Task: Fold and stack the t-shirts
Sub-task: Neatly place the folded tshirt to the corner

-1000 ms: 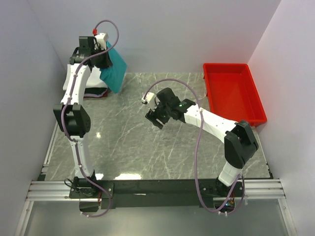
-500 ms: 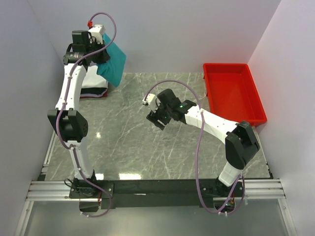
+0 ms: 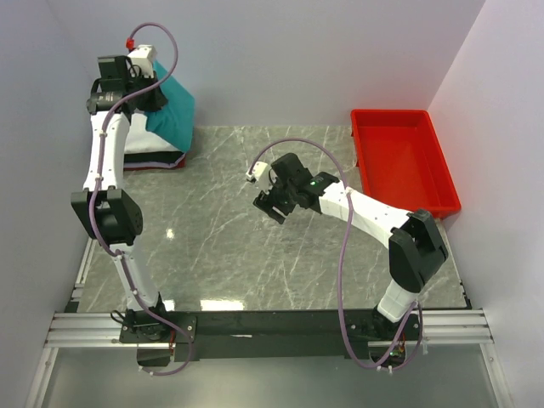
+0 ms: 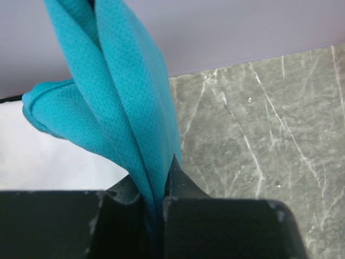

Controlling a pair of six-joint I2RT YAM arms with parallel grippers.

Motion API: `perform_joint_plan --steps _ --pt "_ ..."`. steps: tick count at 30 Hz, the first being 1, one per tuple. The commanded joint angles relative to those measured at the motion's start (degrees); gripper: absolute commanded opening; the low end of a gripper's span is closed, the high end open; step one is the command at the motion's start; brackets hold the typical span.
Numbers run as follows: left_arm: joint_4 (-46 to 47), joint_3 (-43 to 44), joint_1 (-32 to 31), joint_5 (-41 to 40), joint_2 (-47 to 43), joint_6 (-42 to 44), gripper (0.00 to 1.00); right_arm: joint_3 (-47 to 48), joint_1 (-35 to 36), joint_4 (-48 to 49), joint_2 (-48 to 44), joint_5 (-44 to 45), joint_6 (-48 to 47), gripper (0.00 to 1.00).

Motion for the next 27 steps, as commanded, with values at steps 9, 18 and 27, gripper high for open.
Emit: perform_joint_plan --steps 9,18,27 --pt "2.28 4.49 6.52 3.35 6.78 5.86 0.00 5.40 -0.21 -1.34 2.39 0.33 -1.19 0.76" --pt "8.60 5.99 10.21 2.21 11.52 7.10 0.00 7.07 -0.30 -2.40 3.88 0.24 -1.72 0.76" --pt "13.71 4.94 12.50 2.21 14.25 10.17 0.02 8.65 -0.65 -3.28 5.20 0.41 -2.07 0.76"
